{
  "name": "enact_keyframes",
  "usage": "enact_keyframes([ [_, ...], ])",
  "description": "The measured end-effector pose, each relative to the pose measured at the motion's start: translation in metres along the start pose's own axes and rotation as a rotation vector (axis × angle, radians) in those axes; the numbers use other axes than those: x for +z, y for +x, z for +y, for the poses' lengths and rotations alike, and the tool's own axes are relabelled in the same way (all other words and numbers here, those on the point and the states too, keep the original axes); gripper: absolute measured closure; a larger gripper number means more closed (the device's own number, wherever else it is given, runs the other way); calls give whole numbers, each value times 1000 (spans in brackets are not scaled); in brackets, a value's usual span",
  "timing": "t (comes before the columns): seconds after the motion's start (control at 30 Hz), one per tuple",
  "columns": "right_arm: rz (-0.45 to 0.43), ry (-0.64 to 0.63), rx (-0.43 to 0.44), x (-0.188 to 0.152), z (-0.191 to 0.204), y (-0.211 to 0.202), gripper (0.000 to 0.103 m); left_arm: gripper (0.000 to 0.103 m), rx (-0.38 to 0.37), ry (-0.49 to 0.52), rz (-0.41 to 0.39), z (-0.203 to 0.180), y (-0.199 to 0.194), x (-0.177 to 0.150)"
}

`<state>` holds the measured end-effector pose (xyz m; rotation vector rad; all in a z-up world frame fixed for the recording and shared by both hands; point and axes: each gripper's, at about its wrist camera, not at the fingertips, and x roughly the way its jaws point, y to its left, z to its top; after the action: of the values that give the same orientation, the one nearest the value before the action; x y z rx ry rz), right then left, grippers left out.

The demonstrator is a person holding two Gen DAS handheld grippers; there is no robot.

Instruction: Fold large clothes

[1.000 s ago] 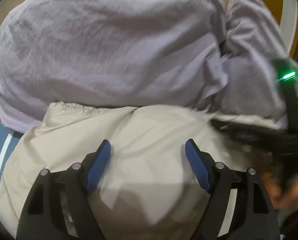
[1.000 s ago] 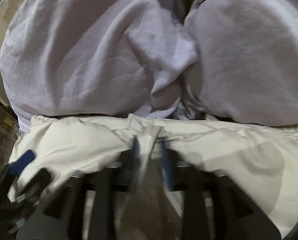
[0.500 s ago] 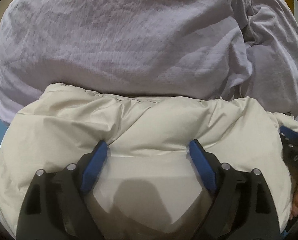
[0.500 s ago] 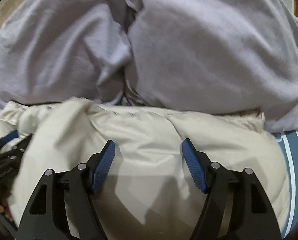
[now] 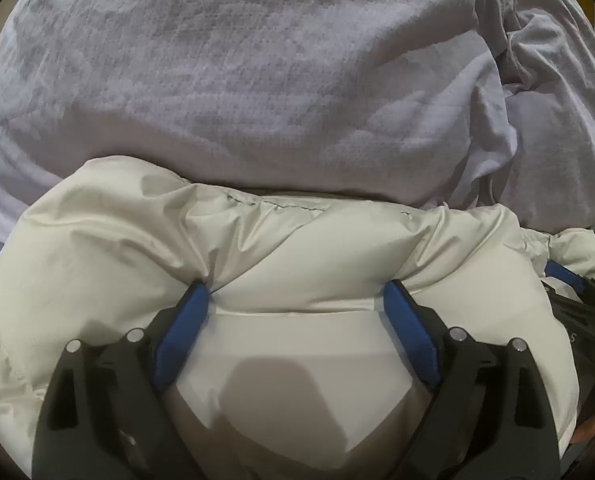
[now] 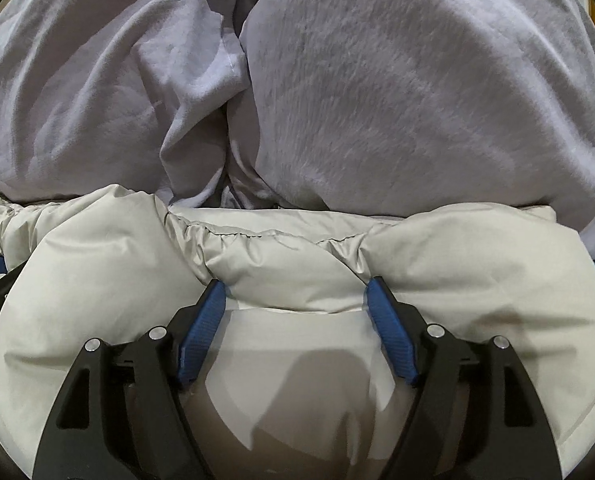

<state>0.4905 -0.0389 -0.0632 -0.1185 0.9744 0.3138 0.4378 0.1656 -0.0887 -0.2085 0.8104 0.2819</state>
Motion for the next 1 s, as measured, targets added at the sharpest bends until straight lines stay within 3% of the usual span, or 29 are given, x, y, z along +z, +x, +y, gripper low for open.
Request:
enact_keyframes([
  [0.33, 10, -9, -12, -11, -2, 11, 26, 13, 21, -3, -13, -24, 8, -10],
  [0.43, 25, -17, -11, -8, -4, -4, 26, 13, 26, -2, 5, -18, -4, -13],
  [0.57, -28, 0, -17, -5, -20, -33, 26, 13, 21, 2, -5, -15, -24, -14],
  [0.7, -80, 34, -64, -2, -51, -58, 26, 13, 37, 5, -54, -4, -45, -6],
  [0.8, -71, 41, -111, -2, -70, -57, 26, 13, 82, 1, -76, 12, -47, -1],
  [1.0, -10, 111, -146, -11, -97, -36, 26, 13, 160, -73, -26, 44, -19, 1],
])
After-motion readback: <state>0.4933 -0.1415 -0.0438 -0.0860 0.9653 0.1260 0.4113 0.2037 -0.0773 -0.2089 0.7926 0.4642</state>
